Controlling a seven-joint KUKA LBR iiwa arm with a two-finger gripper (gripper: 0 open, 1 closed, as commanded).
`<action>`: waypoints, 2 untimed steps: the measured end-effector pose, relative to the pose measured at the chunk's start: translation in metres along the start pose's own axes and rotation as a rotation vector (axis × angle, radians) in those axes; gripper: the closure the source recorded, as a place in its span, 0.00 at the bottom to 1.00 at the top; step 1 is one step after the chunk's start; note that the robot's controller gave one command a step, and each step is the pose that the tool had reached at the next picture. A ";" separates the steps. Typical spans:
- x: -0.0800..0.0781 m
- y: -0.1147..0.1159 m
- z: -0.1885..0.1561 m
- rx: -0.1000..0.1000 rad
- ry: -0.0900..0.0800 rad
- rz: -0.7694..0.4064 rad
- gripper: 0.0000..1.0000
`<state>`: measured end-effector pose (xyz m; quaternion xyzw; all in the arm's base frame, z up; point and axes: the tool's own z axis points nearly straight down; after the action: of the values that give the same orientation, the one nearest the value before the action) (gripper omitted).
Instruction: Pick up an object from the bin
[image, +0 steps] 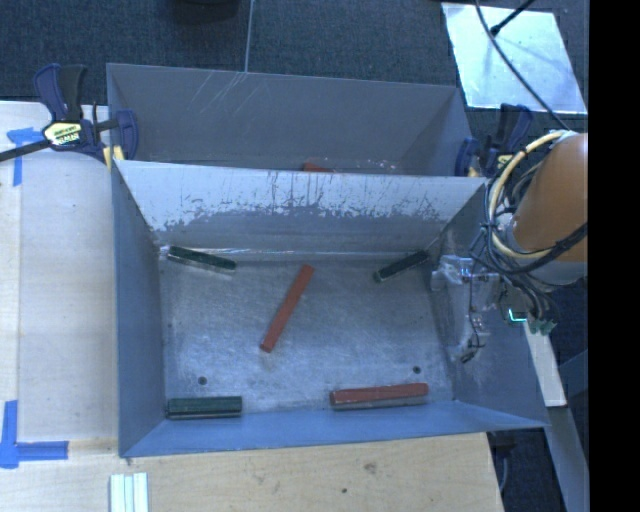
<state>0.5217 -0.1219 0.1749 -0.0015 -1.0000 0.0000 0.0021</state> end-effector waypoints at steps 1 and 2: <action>0.035 0.062 0.105 0.002 -0.016 -0.198 0.00; 0.036 0.080 0.074 0.000 -0.011 -0.132 0.00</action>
Offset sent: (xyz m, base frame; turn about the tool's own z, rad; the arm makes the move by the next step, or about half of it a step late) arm -0.0378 0.0608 -0.1049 -0.1976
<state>0.4858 -0.0417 0.1013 0.0645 -0.9979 0.0001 -0.0033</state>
